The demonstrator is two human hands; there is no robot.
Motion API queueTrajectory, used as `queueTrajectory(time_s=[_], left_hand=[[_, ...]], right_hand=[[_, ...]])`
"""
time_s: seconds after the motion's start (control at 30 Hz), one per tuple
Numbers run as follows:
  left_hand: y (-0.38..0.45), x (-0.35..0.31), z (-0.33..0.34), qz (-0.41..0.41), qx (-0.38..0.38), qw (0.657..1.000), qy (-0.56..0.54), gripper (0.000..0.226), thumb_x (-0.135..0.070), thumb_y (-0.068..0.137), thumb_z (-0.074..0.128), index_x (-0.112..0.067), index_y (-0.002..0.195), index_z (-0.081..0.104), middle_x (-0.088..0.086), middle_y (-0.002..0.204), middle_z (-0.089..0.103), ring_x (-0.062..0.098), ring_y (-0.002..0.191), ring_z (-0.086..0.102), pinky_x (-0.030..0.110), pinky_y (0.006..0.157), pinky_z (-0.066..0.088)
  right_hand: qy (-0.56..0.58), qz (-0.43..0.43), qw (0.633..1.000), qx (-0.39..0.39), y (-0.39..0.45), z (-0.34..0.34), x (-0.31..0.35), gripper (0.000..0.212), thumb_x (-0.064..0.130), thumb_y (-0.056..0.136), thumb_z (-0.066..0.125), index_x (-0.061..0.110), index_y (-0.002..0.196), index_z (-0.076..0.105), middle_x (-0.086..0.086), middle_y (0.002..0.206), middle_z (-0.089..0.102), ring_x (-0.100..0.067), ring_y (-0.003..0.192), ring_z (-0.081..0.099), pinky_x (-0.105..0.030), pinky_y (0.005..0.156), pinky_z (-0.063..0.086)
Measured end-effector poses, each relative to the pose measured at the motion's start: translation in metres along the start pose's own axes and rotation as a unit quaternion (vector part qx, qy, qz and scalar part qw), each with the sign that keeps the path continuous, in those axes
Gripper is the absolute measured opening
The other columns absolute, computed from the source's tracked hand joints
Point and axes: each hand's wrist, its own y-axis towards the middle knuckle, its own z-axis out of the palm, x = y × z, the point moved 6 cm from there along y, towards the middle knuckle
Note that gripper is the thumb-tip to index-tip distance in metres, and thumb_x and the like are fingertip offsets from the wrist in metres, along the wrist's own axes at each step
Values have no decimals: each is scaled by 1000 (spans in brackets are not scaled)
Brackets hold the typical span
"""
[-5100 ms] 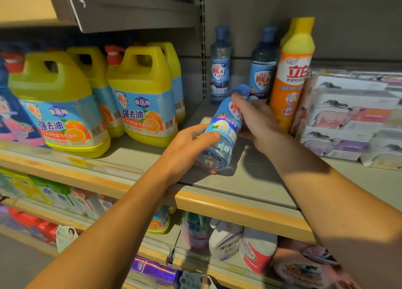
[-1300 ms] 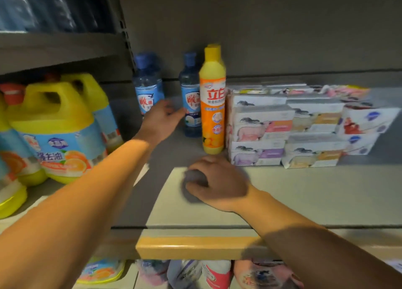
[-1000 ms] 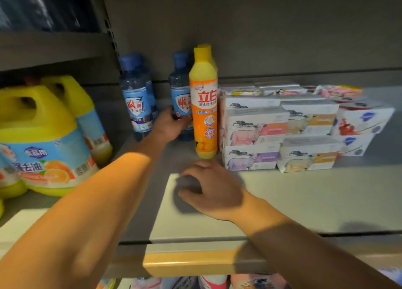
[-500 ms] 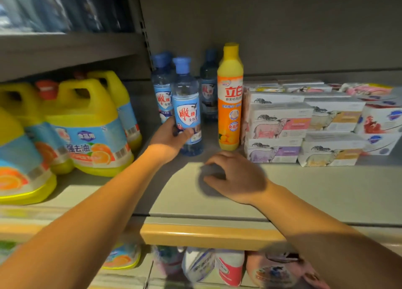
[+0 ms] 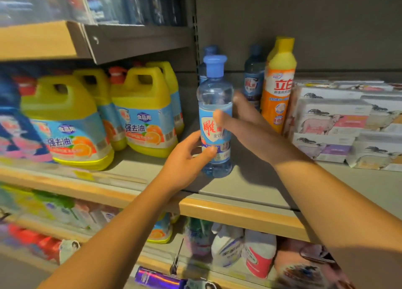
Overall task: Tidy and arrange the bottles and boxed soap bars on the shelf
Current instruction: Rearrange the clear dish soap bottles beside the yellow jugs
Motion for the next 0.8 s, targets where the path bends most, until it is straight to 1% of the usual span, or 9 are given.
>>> queueTrajectory(time_s=[0.13,0.2,0.3,0.4,0.47,0.53,0.63,0.73,0.8], left_hand=[[-3,1,-2,-17,-14,1000,-2,38,-15,94,64,-16,131,56,0,123,68,12,113,65,44,98,53],[-2,2,-2,-33,-11,999,-2,52,-13,88,71,-14,137,52,2,124,68,14,112,66,45,97,54],[-4,2,-4,-38,-23,999,-26,69,-24,78,72,-16,141,46,1,127,65,13,114,65,39,96,54],[-8,4,-5,-52,-20,996,-67,63,-24,74,75,-25,132,51,-5,108,74,11,100,70,28,79,59],[-7,6,-5,-62,-21,993,-98,55,-25,75,78,-22,125,58,-1,101,76,15,93,73,26,69,58],[-7,6,-7,-71,-35,990,-114,54,-25,74,80,-15,124,62,3,99,77,18,91,74,28,69,59],[-8,6,-8,-73,-45,989,-121,57,-26,72,78,-12,125,62,3,98,77,18,90,74,29,70,60],[-8,4,-7,-64,-40,990,-119,43,-5,84,69,-16,125,61,-1,103,76,12,95,72,26,73,59],[-8,0,-6,-48,-37,994,-87,50,-2,84,70,-18,130,56,-4,113,71,6,103,68,23,80,56]], right_hand=[[27,-7,998,-52,14,0,-5,41,38,84,67,33,123,55,13,112,70,-5,101,68,-26,78,58],[87,33,992,-90,25,-7,-17,35,42,83,66,29,116,60,8,106,73,-10,95,71,-34,80,59],[176,136,962,-155,34,-14,-52,23,44,87,67,29,103,62,5,90,76,-14,81,74,-45,78,60],[228,234,924,-200,28,-13,-84,30,47,85,70,26,105,61,-1,88,76,-20,76,75,-45,75,60],[242,280,910,-186,25,-9,-96,38,49,85,69,22,110,60,-6,92,76,-25,79,75,-50,79,59],[234,307,907,-167,23,-6,-102,45,52,85,67,17,113,59,-9,96,75,-28,82,74,-52,82,58],[217,304,913,-165,23,-5,-103,48,53,84,67,16,114,59,-10,98,75,-28,83,74,-52,82,58],[209,251,921,-212,26,-13,-94,42,52,82,70,25,111,57,-2,95,74,-20,75,75,-42,64,61],[189,213,924,-254,27,-20,-86,42,52,80,71,30,111,54,4,93,71,-14,70,74,-33,53,58]])
